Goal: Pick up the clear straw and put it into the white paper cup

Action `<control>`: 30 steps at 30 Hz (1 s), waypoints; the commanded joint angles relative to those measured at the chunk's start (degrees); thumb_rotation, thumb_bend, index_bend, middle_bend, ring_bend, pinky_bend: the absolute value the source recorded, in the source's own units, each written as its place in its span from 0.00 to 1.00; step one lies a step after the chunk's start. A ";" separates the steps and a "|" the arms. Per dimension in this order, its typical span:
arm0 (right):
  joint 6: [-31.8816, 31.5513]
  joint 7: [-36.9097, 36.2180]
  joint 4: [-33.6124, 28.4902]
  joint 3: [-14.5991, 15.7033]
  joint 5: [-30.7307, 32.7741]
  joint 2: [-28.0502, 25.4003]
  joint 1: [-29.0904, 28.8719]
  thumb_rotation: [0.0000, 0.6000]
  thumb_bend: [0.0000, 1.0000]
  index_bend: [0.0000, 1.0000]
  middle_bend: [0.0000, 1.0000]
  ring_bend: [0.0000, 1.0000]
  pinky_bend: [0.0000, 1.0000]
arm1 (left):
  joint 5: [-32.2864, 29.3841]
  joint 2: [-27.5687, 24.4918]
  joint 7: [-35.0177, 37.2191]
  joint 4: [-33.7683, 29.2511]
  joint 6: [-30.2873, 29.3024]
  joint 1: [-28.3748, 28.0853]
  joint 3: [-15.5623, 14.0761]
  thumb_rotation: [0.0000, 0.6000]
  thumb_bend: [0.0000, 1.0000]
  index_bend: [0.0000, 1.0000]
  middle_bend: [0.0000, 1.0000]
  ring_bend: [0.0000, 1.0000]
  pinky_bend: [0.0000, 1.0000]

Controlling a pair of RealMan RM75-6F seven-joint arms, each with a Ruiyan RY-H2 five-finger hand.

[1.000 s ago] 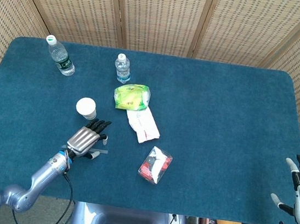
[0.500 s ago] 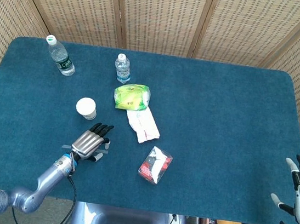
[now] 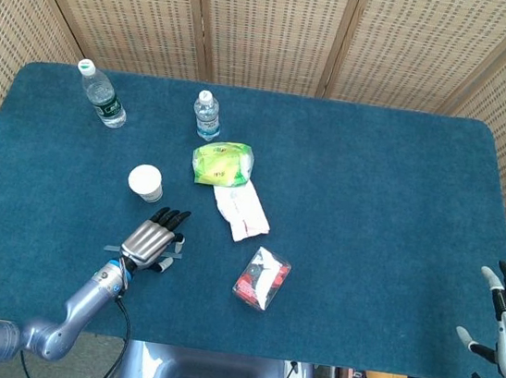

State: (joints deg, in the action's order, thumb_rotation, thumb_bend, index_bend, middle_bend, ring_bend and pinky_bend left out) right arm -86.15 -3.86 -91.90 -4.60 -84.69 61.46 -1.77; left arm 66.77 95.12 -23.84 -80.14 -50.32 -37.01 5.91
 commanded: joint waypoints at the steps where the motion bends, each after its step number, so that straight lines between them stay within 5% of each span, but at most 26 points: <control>1: 0.09 0.01 0.00 0.02 0.04 0.02 -0.04 1.00 0.00 0.00 0.00 0.00 0.00 | -0.33 0.03 0.10 0.11 0.18 -0.13 -0.21 1.00 0.37 0.50 0.00 0.00 0.00; 24: 0.15 -0.13 0.07 0.13 0.09 0.04 -0.10 1.00 0.00 0.00 0.00 0.00 0.00 | -0.41 -1.07 1.97 -1.04 -1.13 -0.61 -0.96 1.00 0.40 0.60 0.00 0.00 0.00; 30: 0.23 -0.02 0.07 0.09 0.21 0.08 -0.16 1.00 0.00 0.00 0.00 0.00 0.00 | 2.98 -3.05 7.80 -4.56 -2.07 -0.21 -0.56 1.00 0.40 0.60 0.00 0.00 0.00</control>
State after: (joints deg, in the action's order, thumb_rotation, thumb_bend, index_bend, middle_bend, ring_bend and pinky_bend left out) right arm -85.92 -3.87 -91.82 -4.51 -84.49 61.55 -1.93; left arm 68.16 93.10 -18.66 -83.05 -51.99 -37.44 5.12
